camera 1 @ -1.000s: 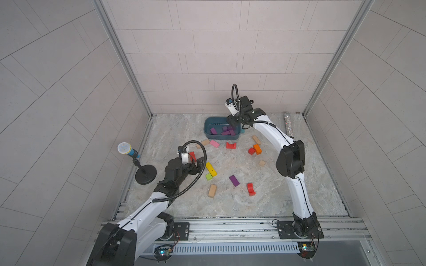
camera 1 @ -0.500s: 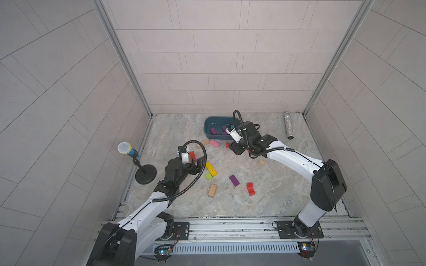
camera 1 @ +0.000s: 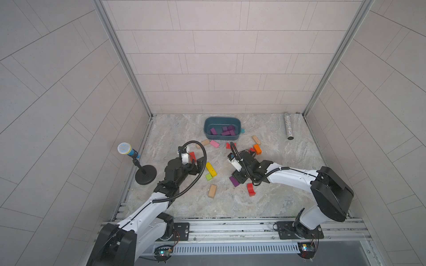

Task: Pick purple bricks into the storage bin
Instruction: Pick up the building block from the center of the board.

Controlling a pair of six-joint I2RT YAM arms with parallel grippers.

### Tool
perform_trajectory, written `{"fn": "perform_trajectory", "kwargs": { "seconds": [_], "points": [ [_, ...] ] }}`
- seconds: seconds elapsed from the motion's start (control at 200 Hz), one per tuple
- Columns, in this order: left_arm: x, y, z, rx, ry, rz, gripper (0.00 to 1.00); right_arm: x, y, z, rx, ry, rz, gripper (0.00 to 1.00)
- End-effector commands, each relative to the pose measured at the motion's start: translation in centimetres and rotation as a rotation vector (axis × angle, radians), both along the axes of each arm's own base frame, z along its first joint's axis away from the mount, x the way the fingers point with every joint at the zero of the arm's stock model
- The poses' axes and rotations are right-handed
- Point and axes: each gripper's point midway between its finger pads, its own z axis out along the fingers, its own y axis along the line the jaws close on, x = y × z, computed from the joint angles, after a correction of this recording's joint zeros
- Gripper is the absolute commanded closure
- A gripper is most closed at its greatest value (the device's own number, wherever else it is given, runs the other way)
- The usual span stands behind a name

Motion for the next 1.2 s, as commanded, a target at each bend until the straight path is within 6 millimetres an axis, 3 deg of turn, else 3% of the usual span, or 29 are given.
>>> {"fn": "perform_trajectory", "kwargs": {
  "seconds": [0.0,0.39,0.796,1.191],
  "points": [
    [0.3,0.0,1.4,-0.02,-0.04,-0.001,0.0,-0.2,0.4,0.7,0.044,-0.025,-0.033,0.38],
    [0.4,-0.2,1.3,-0.023,-0.037,-0.004,0.0,-2.3,1.8,-1.9,0.035,0.026,-0.01,0.39],
    [0.4,-0.2,1.2,-0.022,-0.035,-0.005,0.0,-1.6,1.0,-3.7,-0.029,0.016,-0.068,0.41],
    [0.4,-0.2,1.1,-0.021,-0.033,-0.005,0.0,-2.0,0.9,-4.6,-0.028,0.036,-0.069,0.56]
  ]
}}
